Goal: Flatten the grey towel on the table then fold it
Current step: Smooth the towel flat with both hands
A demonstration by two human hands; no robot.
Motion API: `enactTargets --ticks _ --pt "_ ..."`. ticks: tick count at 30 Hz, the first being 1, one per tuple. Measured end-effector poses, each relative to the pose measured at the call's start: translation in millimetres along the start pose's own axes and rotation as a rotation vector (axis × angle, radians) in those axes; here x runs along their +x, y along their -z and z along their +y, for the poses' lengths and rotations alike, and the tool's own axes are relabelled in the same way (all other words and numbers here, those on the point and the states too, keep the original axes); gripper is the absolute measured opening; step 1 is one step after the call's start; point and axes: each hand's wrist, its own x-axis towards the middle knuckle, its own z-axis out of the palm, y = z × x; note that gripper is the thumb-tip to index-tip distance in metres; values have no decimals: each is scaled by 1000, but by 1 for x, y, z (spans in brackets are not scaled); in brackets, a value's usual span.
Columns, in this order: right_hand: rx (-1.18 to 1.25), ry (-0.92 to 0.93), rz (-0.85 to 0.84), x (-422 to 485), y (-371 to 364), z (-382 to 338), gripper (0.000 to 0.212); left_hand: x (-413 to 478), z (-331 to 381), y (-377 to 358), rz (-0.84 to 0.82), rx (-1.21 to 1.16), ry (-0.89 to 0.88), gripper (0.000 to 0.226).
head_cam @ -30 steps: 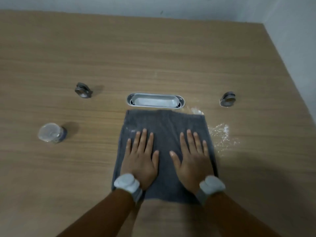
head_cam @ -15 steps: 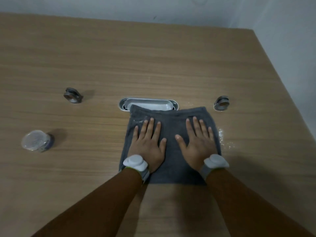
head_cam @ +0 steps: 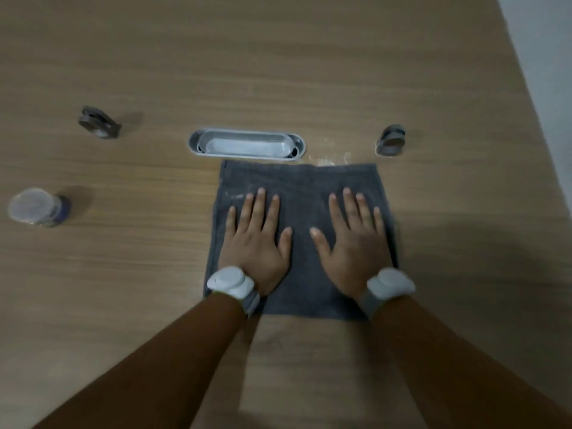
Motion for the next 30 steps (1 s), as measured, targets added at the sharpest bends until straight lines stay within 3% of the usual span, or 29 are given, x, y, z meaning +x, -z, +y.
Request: enactTargets --ticks 8,20,24,30 --pt "-27 -24 -49 105 3 31 82 88 14 -1 25 0 18 70" --pt "-24 8 27 -46 1 42 72 -14 48 -14 -10 13 -27 67" --pt "-28 80 41 0 3 54 73 17 50 -11 1 19 -35 69" --pt "-34 25 -27 88 3 65 79 100 55 -8 26 2 6 70"
